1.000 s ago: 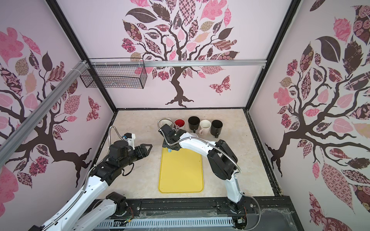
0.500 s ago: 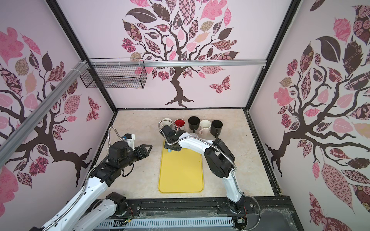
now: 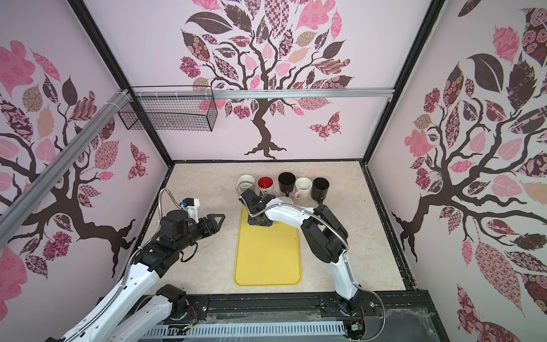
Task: Turn the mug right side up
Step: 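Grasp the light blue mug with the right gripper and lift it off the tray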
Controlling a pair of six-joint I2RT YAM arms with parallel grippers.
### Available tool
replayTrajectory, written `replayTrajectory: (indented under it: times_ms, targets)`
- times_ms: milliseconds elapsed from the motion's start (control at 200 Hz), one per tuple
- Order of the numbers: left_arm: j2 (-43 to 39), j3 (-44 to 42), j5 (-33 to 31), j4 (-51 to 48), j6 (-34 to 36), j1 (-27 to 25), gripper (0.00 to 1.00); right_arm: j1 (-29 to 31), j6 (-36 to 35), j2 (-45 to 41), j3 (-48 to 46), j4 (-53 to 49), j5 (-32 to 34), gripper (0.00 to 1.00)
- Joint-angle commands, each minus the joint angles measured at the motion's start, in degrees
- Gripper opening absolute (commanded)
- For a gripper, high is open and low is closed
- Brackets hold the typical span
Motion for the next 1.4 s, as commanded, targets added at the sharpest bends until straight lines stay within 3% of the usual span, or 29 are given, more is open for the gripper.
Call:
replayTrajectory:
  times_ms: [0, 305, 995, 1100, 1345, 1390]
  targets:
    - [-0.04, -1.31, 0.42, 1.43, 0.62, 0.36, 0.71, -0.22, -5.43, 0.58, 4.78, -5.07, 1.72, 0.46]
    - [0.46, -1.25, 0.60, 1.72, 0.60, 0.36, 0.72, -0.24, -7.08, 0.67, 6.09, -6.73, 5.54, 0.44]
    - [1.69, -1.64, 1.11, 3.00, 0.79, 0.36, 0.72, -1.35, -9.99, 4.92, 8.35, -4.93, 4.14, 0.30]
    - [1.65, -1.94, 0.93, 3.12, 0.71, 0.36, 0.72, -1.41, -9.96, 4.99, 8.13, -4.67, 4.98, 0.26]
    - [2.02, -2.20, 1.10, 3.24, 0.75, 0.36, 0.72, -1.50, -10.30, 4.79, 6.80, -3.61, 4.13, 0.00]
    - [1.95, -2.10, 1.17, 3.17, 0.87, 0.36, 0.72, -1.47, -10.42, 4.33, 6.09, -3.28, 3.81, 0.00]
